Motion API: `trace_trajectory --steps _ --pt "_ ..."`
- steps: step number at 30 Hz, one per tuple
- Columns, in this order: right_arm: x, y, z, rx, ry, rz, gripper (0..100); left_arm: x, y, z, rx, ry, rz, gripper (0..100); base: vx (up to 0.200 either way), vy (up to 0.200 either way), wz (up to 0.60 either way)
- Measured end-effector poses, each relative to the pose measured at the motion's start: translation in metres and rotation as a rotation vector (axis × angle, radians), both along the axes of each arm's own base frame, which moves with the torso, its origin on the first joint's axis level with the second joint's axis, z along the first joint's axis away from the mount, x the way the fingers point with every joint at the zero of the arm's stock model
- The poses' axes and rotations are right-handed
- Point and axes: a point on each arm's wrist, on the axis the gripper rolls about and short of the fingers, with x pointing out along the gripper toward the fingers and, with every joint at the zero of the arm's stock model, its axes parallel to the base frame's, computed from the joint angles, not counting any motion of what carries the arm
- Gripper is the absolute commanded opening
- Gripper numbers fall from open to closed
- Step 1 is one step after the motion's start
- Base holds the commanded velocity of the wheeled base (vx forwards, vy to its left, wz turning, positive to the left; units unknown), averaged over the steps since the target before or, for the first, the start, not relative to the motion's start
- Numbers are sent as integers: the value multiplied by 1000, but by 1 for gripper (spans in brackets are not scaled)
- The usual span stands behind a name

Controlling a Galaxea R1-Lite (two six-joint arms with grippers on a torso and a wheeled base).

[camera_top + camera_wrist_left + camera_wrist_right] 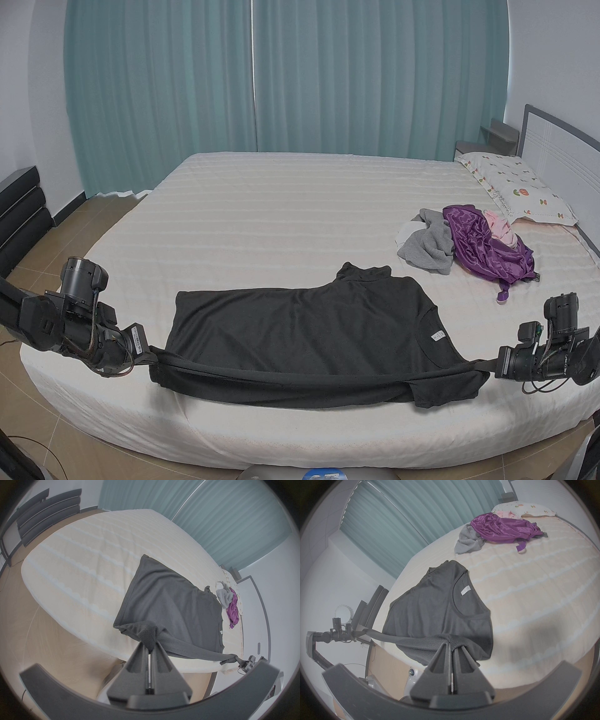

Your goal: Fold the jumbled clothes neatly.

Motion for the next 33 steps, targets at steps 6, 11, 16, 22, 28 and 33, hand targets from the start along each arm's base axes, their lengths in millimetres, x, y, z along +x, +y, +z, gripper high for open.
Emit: trace_trajectory --steps 6,11,16,22,28,33 --pt "17 6 -6 20 -27 -37 0 7 0 -6 10 20 9 0 0 0 0" --pt "27 14 -8 27 -38 -62 0 11 1 -10 14 33 16 0 0 0 0" --pt "26 17 -3 39 -48 -59 0 9 3 -12 17 49 22 0 0 0 0" --pt "9 17 5 57 -60 -65 0 -9 6 -15 22 72 24 0 0 0 0" --pt "-11 15 9 56 -60 -65 0 -29 10 -15 22 82 37 0 0 0 0" --pt "-13 15 11 58 -68 -70 0 -31 14 -12 11 67 54 0 0 0 0"
